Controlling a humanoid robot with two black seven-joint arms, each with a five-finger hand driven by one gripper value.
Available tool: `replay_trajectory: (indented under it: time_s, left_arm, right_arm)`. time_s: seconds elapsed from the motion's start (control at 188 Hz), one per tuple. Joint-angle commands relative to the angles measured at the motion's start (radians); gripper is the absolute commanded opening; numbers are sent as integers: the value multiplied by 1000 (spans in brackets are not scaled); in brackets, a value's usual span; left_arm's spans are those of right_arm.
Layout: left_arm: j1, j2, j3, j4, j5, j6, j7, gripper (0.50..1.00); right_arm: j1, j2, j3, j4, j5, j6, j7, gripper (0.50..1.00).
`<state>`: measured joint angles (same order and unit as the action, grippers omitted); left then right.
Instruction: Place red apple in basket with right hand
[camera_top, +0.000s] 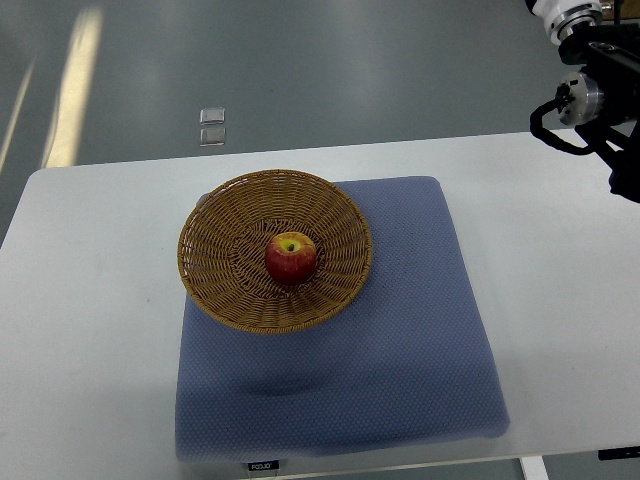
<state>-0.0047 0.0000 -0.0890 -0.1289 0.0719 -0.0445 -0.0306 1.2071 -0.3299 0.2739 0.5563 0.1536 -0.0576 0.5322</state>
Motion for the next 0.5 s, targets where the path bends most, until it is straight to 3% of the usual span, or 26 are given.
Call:
replay_trajectory:
  time_s: [0.0, 0.075, 0.293, 0.367, 0.436, 0.495]
  left_arm:
    - [0, 0, 0, 0, 0, 0, 0, 1000]
    - [0, 0, 0, 0, 0, 0, 0, 1000]
    - [0, 0, 0, 0, 0, 0, 0, 1000]
    - [0, 0, 0, 0, 0, 0, 0, 1000]
    - [0, 0, 0, 0, 0, 0, 0, 1000]
    - [0, 0, 0, 0, 0, 0, 0, 1000]
  right_arm:
    - [-26, 8, 5, -7, 112, -7, -49, 919]
    - [-52, 17, 18, -16, 296, -31, -95, 919]
    - [-77, 32, 38, -18, 423, -73, -135, 921]
    - [-98, 45, 51, -16, 409, -34, -164, 921]
    - [-113, 54, 51, -15, 391, 54, -259, 921]
    - [-118, 69, 53, -15, 377, 85, -310, 919]
